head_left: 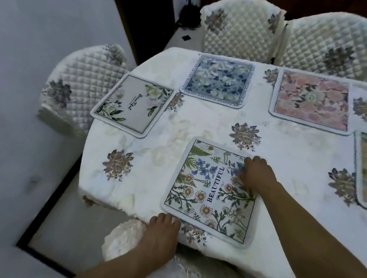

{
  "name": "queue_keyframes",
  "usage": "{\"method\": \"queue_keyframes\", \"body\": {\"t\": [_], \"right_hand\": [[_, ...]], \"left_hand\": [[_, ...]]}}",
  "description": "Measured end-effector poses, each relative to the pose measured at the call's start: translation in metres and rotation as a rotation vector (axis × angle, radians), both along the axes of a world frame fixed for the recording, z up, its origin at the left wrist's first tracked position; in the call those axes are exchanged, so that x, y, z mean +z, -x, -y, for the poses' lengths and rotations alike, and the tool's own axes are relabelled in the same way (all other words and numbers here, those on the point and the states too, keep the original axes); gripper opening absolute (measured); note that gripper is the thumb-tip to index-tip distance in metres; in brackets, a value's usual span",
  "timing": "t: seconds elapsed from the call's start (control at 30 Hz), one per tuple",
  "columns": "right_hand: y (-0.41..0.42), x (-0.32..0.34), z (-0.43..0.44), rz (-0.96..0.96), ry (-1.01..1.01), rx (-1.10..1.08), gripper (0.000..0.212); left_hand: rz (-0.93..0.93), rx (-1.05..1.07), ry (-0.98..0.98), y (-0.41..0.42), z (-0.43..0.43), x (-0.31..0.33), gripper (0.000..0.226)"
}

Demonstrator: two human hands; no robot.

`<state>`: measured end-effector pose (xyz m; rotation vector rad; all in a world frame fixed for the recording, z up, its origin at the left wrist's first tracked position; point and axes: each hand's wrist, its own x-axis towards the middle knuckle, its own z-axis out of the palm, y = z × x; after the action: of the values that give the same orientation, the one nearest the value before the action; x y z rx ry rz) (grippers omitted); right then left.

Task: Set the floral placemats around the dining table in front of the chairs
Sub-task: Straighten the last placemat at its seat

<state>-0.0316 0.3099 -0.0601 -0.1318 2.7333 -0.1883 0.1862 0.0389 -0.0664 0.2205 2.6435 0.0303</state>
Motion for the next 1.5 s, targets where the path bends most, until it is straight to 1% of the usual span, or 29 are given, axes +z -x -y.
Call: {"method": "queue_keyframes", "body": {"t": [0.1, 0.17, 0.23, 0.27, 0.3, 0.33, 0.4, 0.43, 0.5, 0.57, 0.7, 0.73, 0.8, 0.83, 0.87, 0.93, 0.97, 1.0, 1.03, 1.07, 1.1, 1.2, 1.3, 1.37, 1.43, 1.5], "right_hand": [[0.022, -0.005, 0.001, 0.003, 0.012, 0.016, 0.071], [0.033, -0.007, 0.0, -0.016, -0.019, 0.035, 0.083], [0.04, -0.004, -0.001, -0.023, -0.077, 0.06, 0.09], [0.043, -0.003, -0.003, -0.001, -0.087, 0.059, 0.09], [0.044, -0.002, -0.005, 0.034, -0.07, 0.043, 0.086], [0.044, -0.001, -0.009, 0.088, -0.019, -0.002, 0.077], [0.041, 0.0, -0.018, 0.2, 0.149, -0.106, 0.053], [0.037, 0.0, -0.023, 0.22, 0.211, -0.13, 0.043], [0.026, -0.001, -0.032, 0.221, 0.276, -0.182, 0.034], [0.009, -0.001, -0.04, 0.211, 0.324, -0.257, 0.03], [-0.035, -0.002, -0.058, 0.228, 0.345, -0.373, 0.021], [-0.051, -0.004, -0.061, 0.269, 0.353, -0.415, 0.022], [-0.079, -0.01, -0.062, 0.328, 0.351, -0.472, 0.039], [-0.092, -0.011, -0.063, 0.352, 0.367, -0.516, 0.041], [-0.105, -0.011, -0.06, 0.362, 0.409, -0.605, 0.041], [-0.124, -0.013, -0.055, 0.321, 0.42, -0.692, 0.036], [-0.13, -0.013, -0.053, 0.319, 0.438, -0.714, 0.031], [-0.139, -0.012, -0.048, 0.269, 0.486, -0.784, 0.024], [-0.146, -0.009, -0.044, 0.217, 0.568, -0.876, 0.017], [-0.152, -0.005, -0.039, 0.146, 0.595, -0.924, 0.014], [-0.156, 0.001, -0.035, 0.092, 0.597, -0.921, 0.013], [-0.16, 0.02, -0.021, 0.019, 0.493, -0.809, 0.018], [-0.156, 0.041, -0.009, -0.081, 0.396, -0.747, 0.027], [-0.154, 0.05, 0.003, -0.12, 0.303, -0.698, 0.026], [-0.153, 0.053, 0.015, -0.154, 0.208, -0.635, 0.024], [-0.153, 0.054, 0.024, -0.181, 0.164, -0.626, 0.023]], "left_hand": [[0.001, 0.026, 0.007, 0.001, -0.007, -0.007, 0.047], [0.0, 0.041, 0.008, 0.002, -0.01, -0.009, 0.048], [-0.008, 0.076, -0.006, 0.001, -0.014, -0.011, 0.05], [-0.007, 0.115, -0.023, 0.0, -0.016, -0.011, 0.05], [-0.006, 0.172, -0.048, -0.002, -0.017, -0.011, 0.048], [-0.003, 0.238, -0.08, -0.001, -0.02, -0.011, 0.046], [0.002, 0.366, -0.148, 0.002, -0.024, -0.008, 0.048], [0.005, 0.415, -0.18, 0.004, -0.026, -0.006, 0.05], [0.008, 0.478, -0.239, 0.009, -0.031, -0.003, 0.052], [0.004, 0.532, -0.319, 0.012, -0.036, 0.0, 0.048], [-0.083, 0.685, -0.512, 0.016, -0.04, 0.002, 0.032], [-0.102, 0.721, -0.541, 0.018, -0.041, 0.002, 0.029], [-0.148, 0.782, -0.576, 0.023, -0.041, 0.001, 0.024], [-0.16, 0.804, -0.589, 0.026, -0.04, 0.001, 0.023], [-0.162, 0.832, -0.604, 0.03, -0.039, 0.001, 0.023], [-0.127, 0.922, -0.642, 0.037, -0.033, 0.002, 0.022], [-0.102, 0.964, -0.657, 0.041, -0.028, 0.002, 0.022], [-0.081, 0.976, -0.667, 0.045, -0.024, 0.002, 0.023], [-0.065, 0.961, -0.669, 0.049, -0.018, 0.003, 0.023], [-0.058, 0.926, -0.676, 0.054, -0.012, 0.005, 0.022], [-0.061, 0.875, -0.685, 0.06, -0.006, 0.008, 0.021], [-0.134, 0.626, -0.707, 0.082, 0.015, 0.019, 0.018], [-0.225, 0.379, -0.677, 0.108, 0.039, 0.03, 0.012], [-0.246, 0.268, -0.664, 0.123, 0.053, 0.036, 0.014], [-0.236, 0.2, -0.67, 0.134, 0.064, 0.039, 0.016], [-0.229, 0.129, -0.672, 0.142, 0.073, 0.04, 0.015]]}}
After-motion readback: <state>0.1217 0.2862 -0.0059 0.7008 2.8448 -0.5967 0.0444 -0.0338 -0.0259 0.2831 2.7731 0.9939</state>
